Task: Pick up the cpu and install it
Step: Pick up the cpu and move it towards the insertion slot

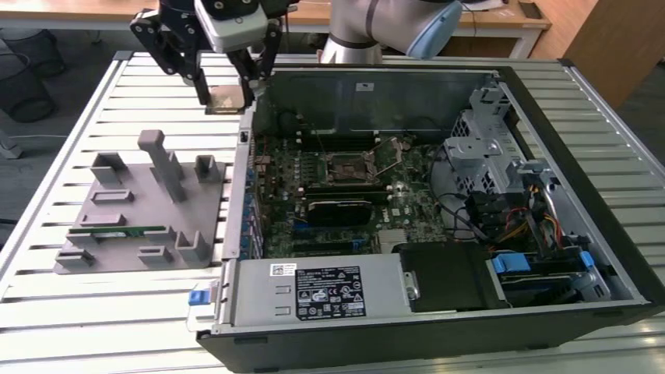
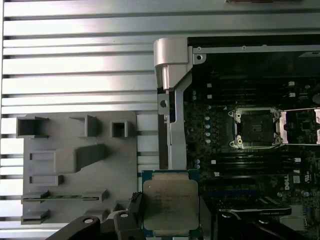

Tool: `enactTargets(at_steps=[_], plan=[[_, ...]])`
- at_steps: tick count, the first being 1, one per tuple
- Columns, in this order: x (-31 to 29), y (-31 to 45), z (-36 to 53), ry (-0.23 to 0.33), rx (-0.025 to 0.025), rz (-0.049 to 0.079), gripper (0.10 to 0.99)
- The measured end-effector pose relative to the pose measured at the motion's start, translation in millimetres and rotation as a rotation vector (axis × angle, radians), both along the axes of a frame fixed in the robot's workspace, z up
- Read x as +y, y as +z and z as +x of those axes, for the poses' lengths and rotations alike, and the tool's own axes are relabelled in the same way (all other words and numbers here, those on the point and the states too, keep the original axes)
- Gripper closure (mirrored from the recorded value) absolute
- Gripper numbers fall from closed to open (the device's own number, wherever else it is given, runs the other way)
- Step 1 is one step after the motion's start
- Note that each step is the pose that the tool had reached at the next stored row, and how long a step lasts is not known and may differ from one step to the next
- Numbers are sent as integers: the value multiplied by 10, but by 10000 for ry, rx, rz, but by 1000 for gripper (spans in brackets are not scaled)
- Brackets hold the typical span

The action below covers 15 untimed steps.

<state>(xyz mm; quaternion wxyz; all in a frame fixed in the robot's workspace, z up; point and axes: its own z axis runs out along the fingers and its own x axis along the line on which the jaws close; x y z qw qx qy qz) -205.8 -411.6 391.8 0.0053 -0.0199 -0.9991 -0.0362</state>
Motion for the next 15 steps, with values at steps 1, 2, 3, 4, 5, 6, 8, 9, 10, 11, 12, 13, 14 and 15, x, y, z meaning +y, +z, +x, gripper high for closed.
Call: enactTargets(at_steps=[1, 2, 3, 4, 5, 6, 8, 9, 10, 11, 12, 13, 14, 15], plan=[[0, 0, 9, 0, 1, -1, 549], [0, 0, 17, 0, 1, -1, 549], [0, -1, 26, 0, 1, -1, 549], [0, -1, 36, 0, 0, -1, 549], [0, -2, 45, 0, 1, -1, 549], [0, -2, 55, -1, 0, 0, 549], [0, -3, 76, 0, 0, 0, 549], [0, -3, 89, 0, 0, 0, 549], [0, -3, 106, -1, 0, -1, 549], [0, -3, 123, -1, 1, -1, 549], [0, -4, 143, -1, 0, 0, 549], [0, -4, 165, 0, 0, 0, 549], [0, -4, 188, 0, 0, 0, 549], [0, -4, 206, 1, 1, 0, 549]])
